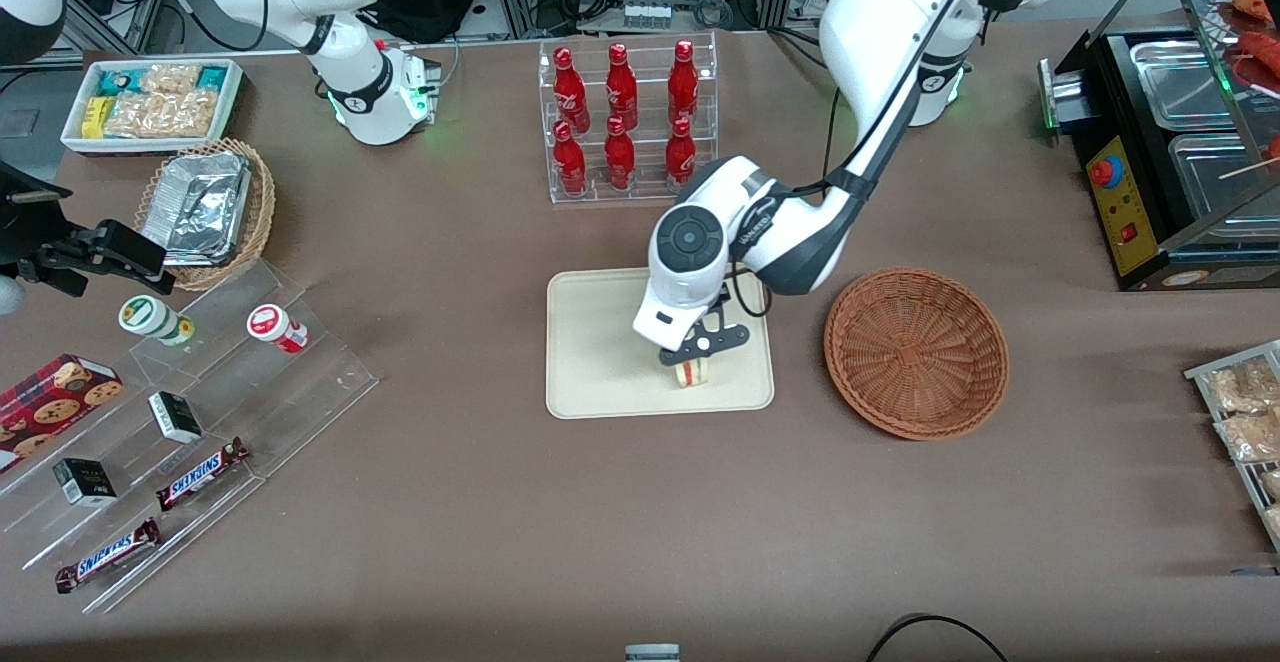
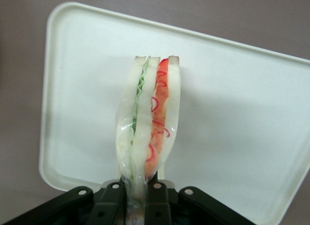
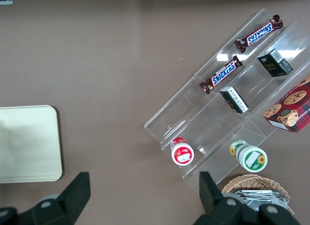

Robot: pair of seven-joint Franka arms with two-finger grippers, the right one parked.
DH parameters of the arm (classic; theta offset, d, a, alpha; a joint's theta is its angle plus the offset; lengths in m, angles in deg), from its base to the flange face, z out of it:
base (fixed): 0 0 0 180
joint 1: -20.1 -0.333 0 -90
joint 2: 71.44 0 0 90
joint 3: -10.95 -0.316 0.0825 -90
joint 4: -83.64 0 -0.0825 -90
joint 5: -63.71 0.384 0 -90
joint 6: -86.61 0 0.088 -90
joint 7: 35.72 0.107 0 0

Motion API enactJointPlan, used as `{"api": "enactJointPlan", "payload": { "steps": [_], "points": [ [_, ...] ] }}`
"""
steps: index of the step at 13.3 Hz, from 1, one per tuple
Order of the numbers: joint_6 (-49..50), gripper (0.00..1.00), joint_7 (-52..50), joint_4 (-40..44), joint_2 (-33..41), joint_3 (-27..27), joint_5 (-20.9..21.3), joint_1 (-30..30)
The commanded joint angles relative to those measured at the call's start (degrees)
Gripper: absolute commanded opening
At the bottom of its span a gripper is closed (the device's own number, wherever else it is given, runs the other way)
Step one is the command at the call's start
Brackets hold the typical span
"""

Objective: Place sandwich from basket to tray
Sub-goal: 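Lower the sandwich onto the cream tray and open the left gripper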

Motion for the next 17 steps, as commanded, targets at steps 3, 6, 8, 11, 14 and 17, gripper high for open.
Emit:
{"api": "enactJointPlan", "payload": {
  "steps": [3, 6, 8, 11, 14, 17],
  "points": [
    [-2.2, 0.04, -3.9, 2.5, -2.9, -0.6, 0.0, 2.5],
    [-4.6, 0.04, -3.9, 2.5, -3.8, -0.6, 0.2, 2.7],
    [-4.6, 0.05, -3.4, 2.1, -3.8, -0.5, 0.2, 2.7],
    [-4.9, 0.23, -3.5, 1.9, -4.3, -0.5, 0.1, 3.3],
    [-5.5, 1.0, -3.6, 1.5, -4.3, -0.3, 0.0, 3.3],
    [-4.5, 1.0, -3.4, 1.9, -2.3, -0.4, 0.1, 3.3]
  ]
}}
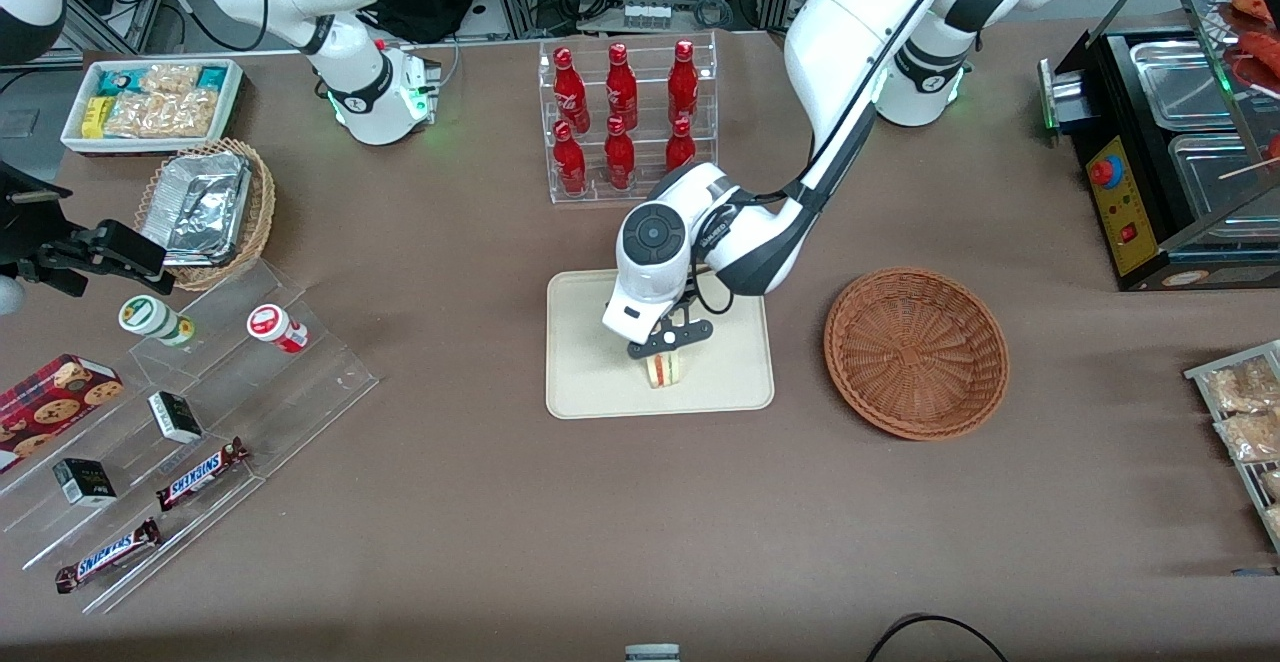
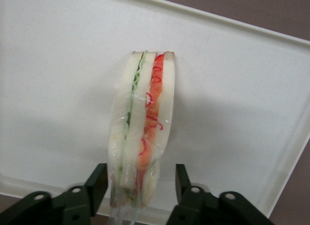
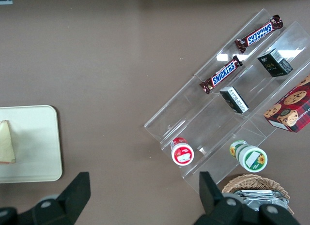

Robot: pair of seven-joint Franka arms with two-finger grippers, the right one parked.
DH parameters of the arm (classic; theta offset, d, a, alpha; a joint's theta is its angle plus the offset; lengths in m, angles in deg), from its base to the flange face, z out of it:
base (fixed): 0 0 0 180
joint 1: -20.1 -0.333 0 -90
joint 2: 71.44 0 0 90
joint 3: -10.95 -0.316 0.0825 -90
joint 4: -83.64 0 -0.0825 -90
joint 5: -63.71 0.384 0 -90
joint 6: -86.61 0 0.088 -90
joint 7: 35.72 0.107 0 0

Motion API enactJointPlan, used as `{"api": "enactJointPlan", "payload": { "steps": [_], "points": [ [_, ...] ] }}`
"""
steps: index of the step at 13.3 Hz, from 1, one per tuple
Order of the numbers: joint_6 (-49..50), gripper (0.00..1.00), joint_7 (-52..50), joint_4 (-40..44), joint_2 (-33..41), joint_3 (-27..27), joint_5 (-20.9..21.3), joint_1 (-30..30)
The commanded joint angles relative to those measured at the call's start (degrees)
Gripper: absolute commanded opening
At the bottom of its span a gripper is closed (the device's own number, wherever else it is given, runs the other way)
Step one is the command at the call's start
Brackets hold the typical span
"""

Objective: Place sandwich from basket to tray

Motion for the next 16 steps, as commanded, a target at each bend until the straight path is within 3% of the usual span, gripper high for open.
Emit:
{"api": "enactJointPlan", "payload": {
  "steps": [1, 8, 14, 16],
  "points": [
    [2.5, 1.0, -0.4, 0.4, 3.6, -0.4, 0.4, 0.6],
    [19.8, 1.0, 3.6, 1.0, 13.3, -2.0, 1.0, -2.1],
    [22.8, 1.0, 5.4, -0.4, 15.7, -2.2, 1.4, -12.7],
    [25.9, 1.0, 12.4, -0.7, 17.4, -2.1, 2.0, -17.2]
  ]
}}
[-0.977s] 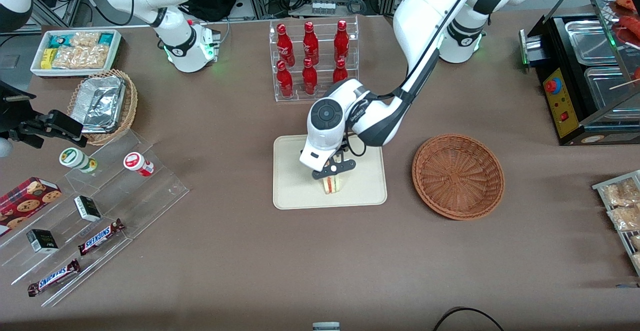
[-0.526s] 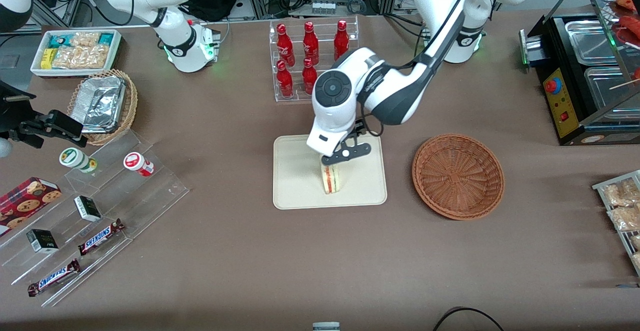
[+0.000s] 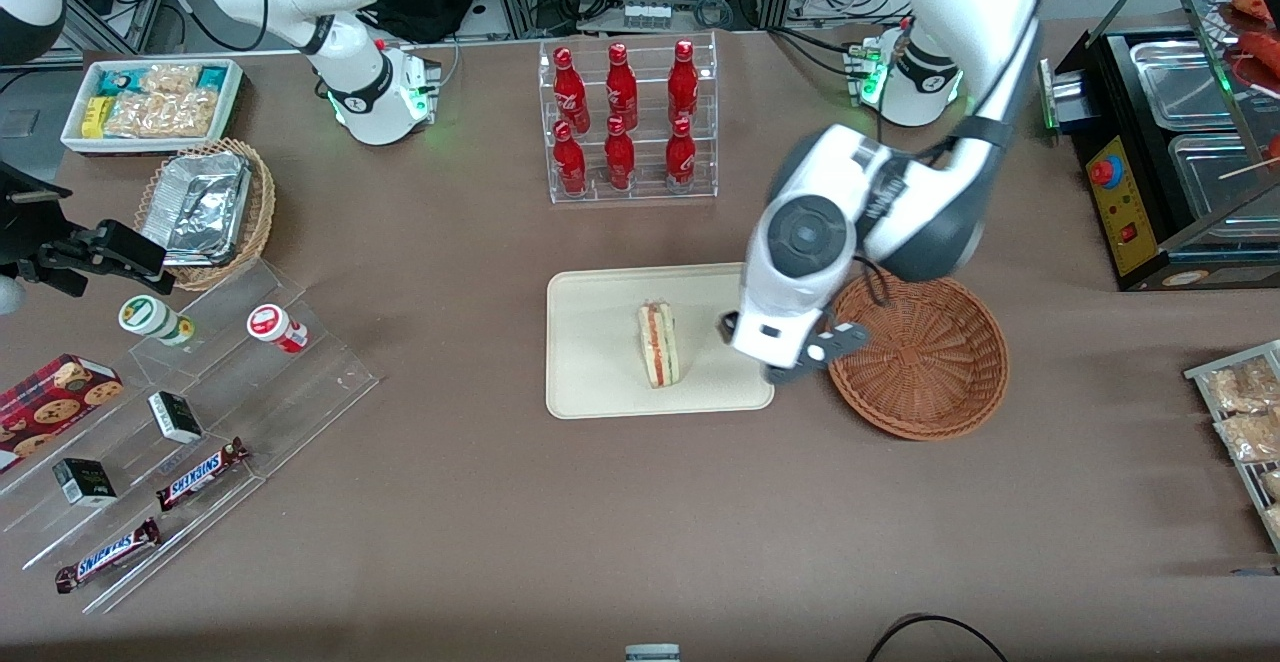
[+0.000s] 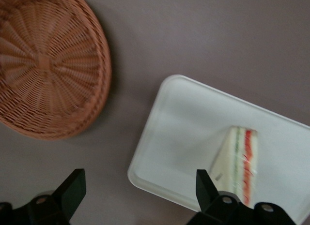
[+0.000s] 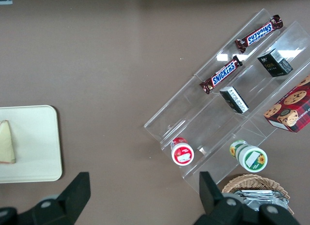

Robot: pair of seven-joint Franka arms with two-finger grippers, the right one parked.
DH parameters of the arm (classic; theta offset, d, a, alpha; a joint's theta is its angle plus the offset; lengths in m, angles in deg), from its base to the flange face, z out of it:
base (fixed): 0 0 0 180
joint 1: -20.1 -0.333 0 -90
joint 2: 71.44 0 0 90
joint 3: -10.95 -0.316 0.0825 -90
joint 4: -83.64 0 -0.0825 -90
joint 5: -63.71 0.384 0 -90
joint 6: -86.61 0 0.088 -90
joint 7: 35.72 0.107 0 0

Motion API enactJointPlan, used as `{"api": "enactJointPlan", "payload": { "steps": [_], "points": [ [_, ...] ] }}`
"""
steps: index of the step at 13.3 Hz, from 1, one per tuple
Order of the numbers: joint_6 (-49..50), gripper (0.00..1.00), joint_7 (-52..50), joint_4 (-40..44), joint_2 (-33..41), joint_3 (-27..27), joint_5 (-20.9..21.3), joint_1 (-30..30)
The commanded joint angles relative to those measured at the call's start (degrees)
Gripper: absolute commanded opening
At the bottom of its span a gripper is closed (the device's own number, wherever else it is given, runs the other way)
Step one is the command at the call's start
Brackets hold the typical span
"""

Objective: Place sandwich from basket to tray

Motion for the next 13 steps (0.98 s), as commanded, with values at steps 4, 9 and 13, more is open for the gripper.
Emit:
{"api": "enactJointPlan", "payload": {
  "steps": [4, 9, 13],
  "points": [
    [7.3, 1.0, 16.7, -4.4, 7.5, 0.6, 0.6, -10.9],
    [10.5, 1.0, 31.4, -9.9, 15.9, 0.7, -0.1, -19.6],
    [11.3, 1.0, 40.4, -14.3, 22.9, 1.1, -0.6, -24.2]
  ]
}}
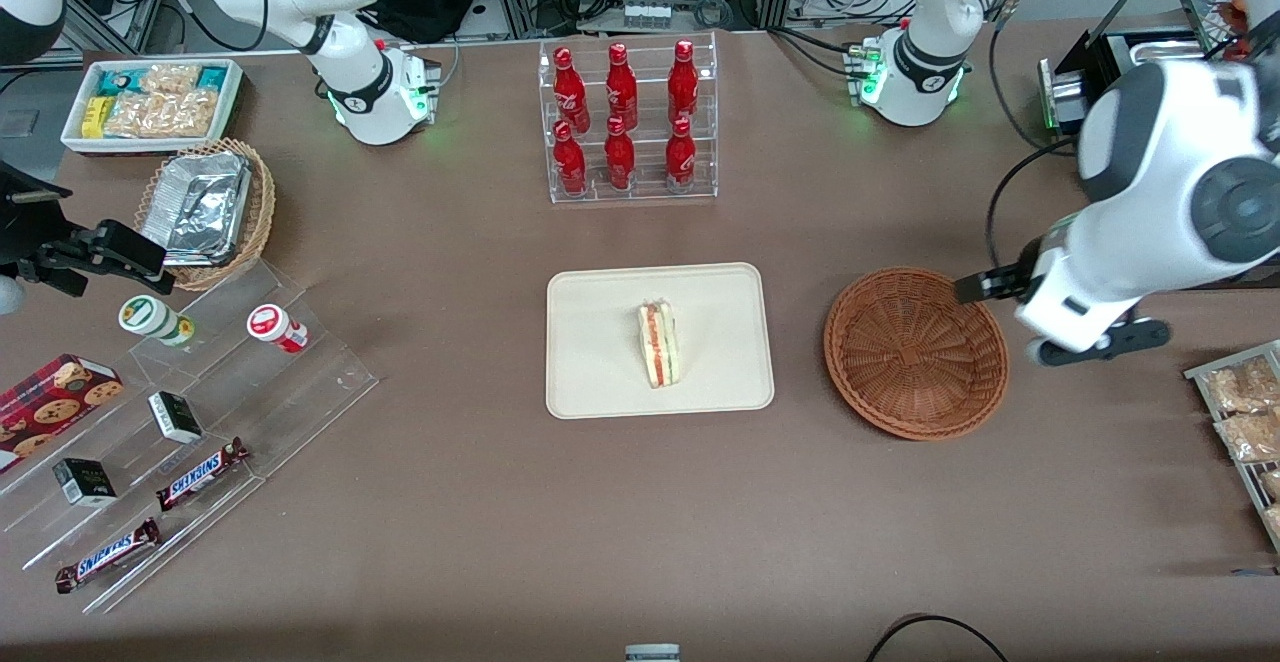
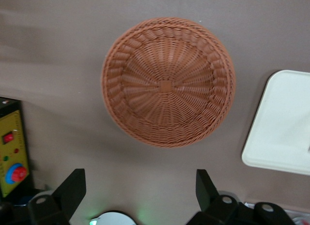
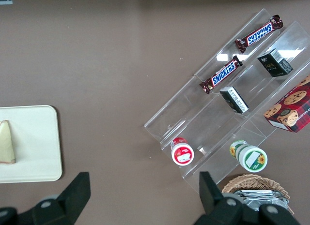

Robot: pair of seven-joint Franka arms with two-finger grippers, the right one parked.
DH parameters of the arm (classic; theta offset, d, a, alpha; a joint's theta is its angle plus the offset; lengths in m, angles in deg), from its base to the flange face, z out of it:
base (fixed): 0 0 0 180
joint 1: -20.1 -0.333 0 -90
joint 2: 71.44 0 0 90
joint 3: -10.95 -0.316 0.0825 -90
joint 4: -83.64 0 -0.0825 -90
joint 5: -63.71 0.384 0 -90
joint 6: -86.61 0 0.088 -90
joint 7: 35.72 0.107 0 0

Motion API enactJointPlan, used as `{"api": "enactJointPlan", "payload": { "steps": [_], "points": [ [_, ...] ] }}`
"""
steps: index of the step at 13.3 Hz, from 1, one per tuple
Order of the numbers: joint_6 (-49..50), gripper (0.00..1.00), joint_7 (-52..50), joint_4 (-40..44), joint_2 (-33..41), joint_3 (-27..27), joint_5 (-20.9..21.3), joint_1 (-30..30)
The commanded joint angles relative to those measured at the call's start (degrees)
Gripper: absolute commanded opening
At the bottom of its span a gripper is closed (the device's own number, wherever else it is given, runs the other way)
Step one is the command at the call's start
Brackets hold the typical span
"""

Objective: Place sandwich from basket to tray

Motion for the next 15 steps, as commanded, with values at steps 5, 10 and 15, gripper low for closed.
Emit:
{"api": "enactJointPlan", "payload": {
  "steps": [5, 10, 15],
  "points": [
    [5.4, 1.0, 10.7, -7.2, 11.1, 1.0, -0.4, -2.6],
    [6.0, 1.0, 12.0, -6.5, 13.4, 0.7, -0.4, -2.6],
    [6.1, 1.0, 11.9, -4.4, 13.4, 0.6, -0.3, -3.9]
  ]
}}
